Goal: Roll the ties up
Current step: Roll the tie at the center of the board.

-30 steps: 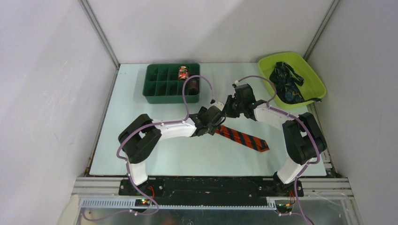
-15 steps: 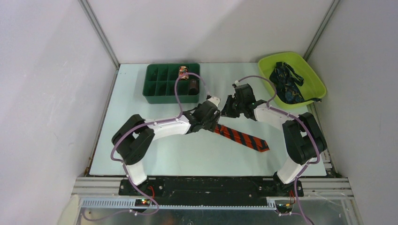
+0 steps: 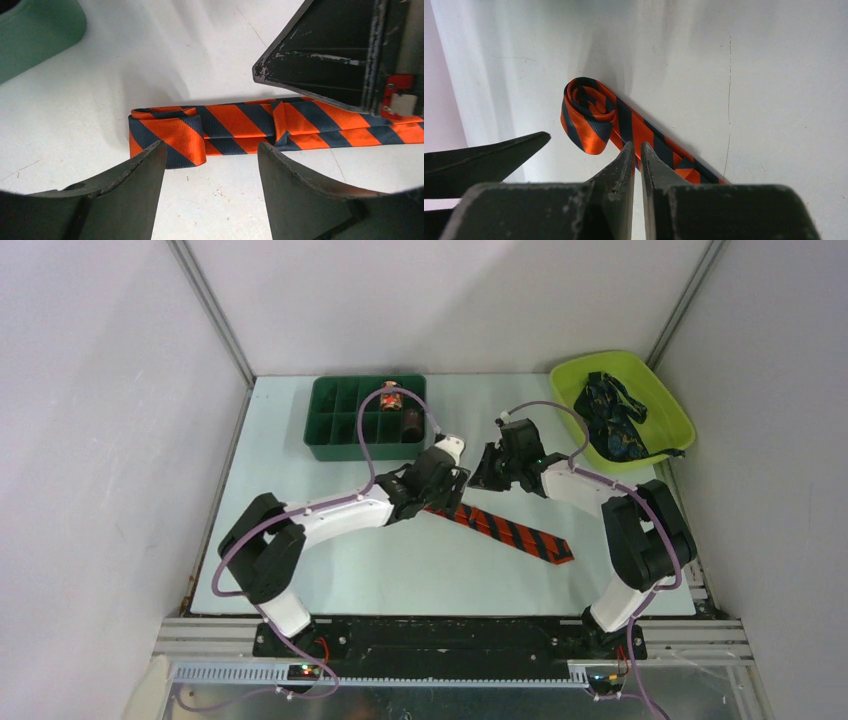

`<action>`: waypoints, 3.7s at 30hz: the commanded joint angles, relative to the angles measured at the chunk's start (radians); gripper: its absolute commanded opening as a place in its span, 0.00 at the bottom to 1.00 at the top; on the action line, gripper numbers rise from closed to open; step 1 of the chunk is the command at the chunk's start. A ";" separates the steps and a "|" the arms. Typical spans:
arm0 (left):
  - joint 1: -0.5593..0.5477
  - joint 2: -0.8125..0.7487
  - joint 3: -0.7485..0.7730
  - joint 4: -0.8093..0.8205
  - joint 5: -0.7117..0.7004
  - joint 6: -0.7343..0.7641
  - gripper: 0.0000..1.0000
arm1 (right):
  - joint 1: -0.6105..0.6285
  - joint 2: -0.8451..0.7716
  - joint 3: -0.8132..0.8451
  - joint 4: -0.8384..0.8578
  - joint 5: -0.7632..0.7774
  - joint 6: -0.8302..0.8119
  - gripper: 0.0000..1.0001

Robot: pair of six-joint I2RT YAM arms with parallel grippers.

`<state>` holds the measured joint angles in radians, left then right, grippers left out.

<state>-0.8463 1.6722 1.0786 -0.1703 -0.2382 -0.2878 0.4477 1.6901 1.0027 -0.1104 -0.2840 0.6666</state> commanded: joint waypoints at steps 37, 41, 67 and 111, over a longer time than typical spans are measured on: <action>0.316 -0.073 -0.219 0.269 0.231 -0.237 0.76 | 0.145 0.154 0.010 0.230 -0.118 0.152 0.15; 0.317 -0.061 -0.233 0.281 0.231 -0.241 0.75 | 0.148 0.171 0.009 0.229 -0.111 0.151 0.15; 0.320 -0.003 -0.309 0.393 0.378 -0.259 0.70 | 0.157 0.210 0.010 0.237 -0.083 0.144 0.14; 0.321 -0.029 -0.376 0.490 0.427 -0.289 0.67 | 0.163 0.124 0.009 0.168 -0.045 0.123 0.14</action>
<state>-0.5251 1.6699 0.7010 0.3298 0.1730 -0.5766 0.6018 1.7969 1.0027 0.0483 -0.3450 0.8001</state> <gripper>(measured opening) 0.676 0.149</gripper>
